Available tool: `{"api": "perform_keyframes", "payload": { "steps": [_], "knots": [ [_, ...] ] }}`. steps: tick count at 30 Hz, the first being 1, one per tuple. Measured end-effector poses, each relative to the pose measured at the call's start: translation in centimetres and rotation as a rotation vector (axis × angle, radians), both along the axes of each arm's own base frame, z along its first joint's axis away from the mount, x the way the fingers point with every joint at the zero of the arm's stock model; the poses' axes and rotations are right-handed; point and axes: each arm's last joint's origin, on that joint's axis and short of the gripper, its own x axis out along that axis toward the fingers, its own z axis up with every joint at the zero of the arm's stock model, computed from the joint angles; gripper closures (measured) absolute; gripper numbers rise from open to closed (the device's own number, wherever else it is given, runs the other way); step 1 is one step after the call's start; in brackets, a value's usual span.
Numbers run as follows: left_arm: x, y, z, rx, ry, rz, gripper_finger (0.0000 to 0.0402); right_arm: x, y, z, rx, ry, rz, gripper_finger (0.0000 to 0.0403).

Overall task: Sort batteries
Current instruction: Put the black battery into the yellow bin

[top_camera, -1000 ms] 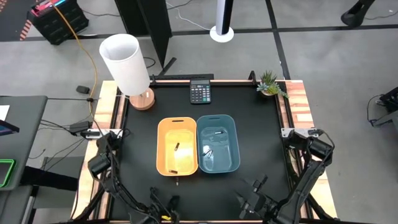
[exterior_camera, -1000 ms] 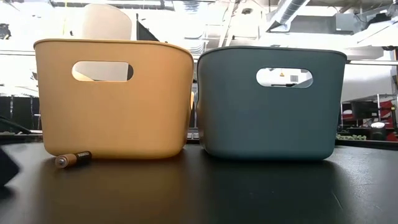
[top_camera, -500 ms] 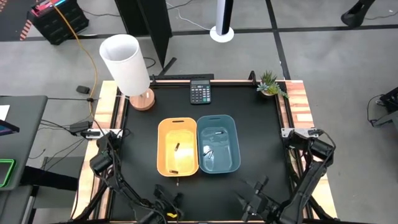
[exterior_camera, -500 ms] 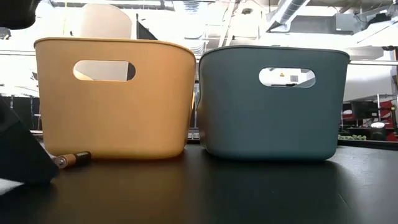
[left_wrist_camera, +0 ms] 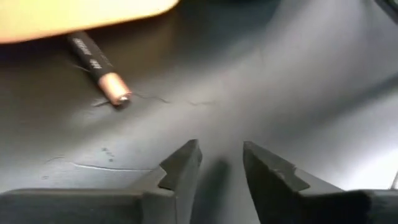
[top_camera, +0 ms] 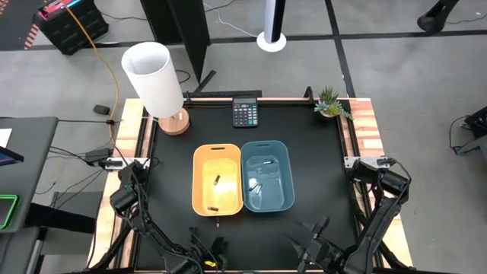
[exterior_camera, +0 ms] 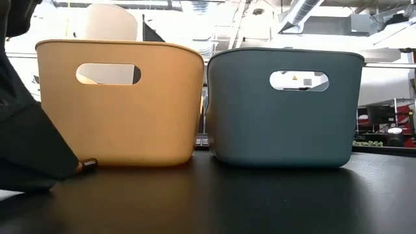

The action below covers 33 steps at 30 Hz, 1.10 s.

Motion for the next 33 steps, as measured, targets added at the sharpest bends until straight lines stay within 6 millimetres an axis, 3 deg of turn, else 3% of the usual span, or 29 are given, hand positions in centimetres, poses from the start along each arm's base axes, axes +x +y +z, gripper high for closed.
{"api": "perform_keyframes", "payload": {
  "steps": [24,33],
  "knots": [
    [-0.9,1.6,0.4,0.089,0.073,0.068,0.0262,0.0,0.0,0.0,-0.008,0.006,0.004,0.0143],
    [-0.3,2.3,0.5,0.099,0.114,0.079,0.0262,0.0,0.1,0.0,-0.005,0.004,0.004,0.0143]
  ]
}}
